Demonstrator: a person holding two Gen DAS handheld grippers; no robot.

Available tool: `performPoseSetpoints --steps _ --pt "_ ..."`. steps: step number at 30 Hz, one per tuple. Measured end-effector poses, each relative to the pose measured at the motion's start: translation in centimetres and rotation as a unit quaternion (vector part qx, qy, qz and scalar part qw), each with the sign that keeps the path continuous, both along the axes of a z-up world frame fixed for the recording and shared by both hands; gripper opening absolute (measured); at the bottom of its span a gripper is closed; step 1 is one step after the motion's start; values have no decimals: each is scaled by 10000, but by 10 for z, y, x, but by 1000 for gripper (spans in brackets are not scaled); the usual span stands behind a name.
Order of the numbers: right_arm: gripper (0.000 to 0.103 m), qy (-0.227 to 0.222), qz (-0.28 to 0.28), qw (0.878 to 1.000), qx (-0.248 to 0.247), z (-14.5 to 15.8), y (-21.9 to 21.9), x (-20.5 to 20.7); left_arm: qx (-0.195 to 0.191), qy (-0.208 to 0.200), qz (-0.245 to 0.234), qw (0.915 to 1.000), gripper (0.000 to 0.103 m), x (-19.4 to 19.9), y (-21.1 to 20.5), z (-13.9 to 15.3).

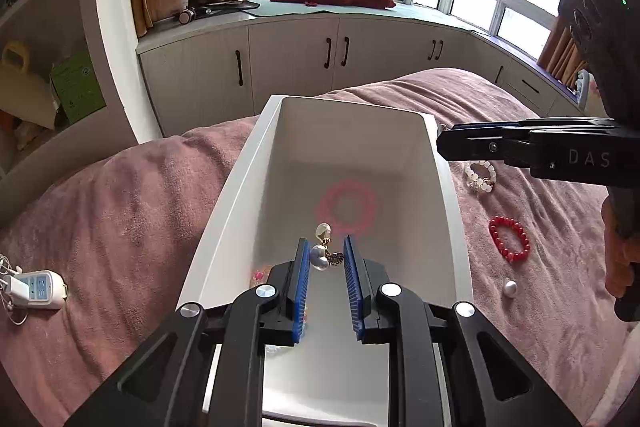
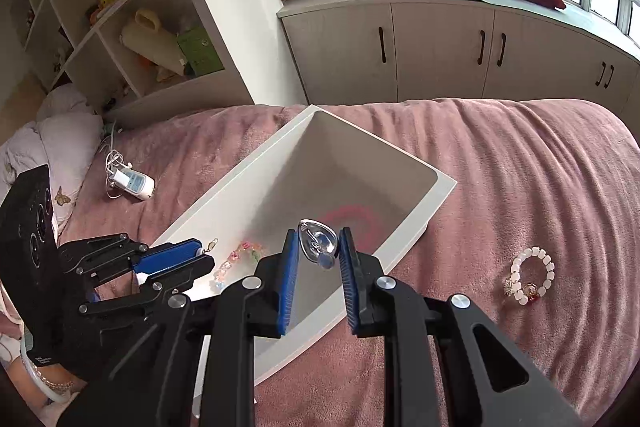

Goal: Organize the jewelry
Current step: 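Carry the earring and pendant over the white box and open both tools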

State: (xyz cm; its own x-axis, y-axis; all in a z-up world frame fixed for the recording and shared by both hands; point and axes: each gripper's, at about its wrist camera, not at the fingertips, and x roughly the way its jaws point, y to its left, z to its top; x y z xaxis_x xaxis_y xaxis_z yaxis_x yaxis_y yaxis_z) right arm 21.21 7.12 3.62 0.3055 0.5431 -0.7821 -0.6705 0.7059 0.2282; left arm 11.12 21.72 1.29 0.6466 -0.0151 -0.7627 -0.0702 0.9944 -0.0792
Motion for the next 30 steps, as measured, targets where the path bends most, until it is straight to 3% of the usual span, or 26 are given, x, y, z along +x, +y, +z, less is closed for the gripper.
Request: performPoseSetpoints --steps 6,14,19,22,26,30 --pt "21 126 34 9987 -488 -33 36 20 217 644 -186 9975 22 17 2 -31" --pt "21 111 166 9949 -989 -61 70 29 231 898 -461 9946 22 26 0 -54" --pt "22 124 198 9925 -1203 -71 80 29 201 1021 -351 9940 23 28 1 -64" --pt "23 124 211 9929 -1160 -71 79 27 192 992 -278 9945 30 28 0 -65" --pt "34 103 205 9945 -1020 -64 74 25 261 936 -209 9950 42 26 -1 -61" --pt "44 1 127 9968 -794 -48 61 27 192 993 -86 9948 43 26 1 -59"
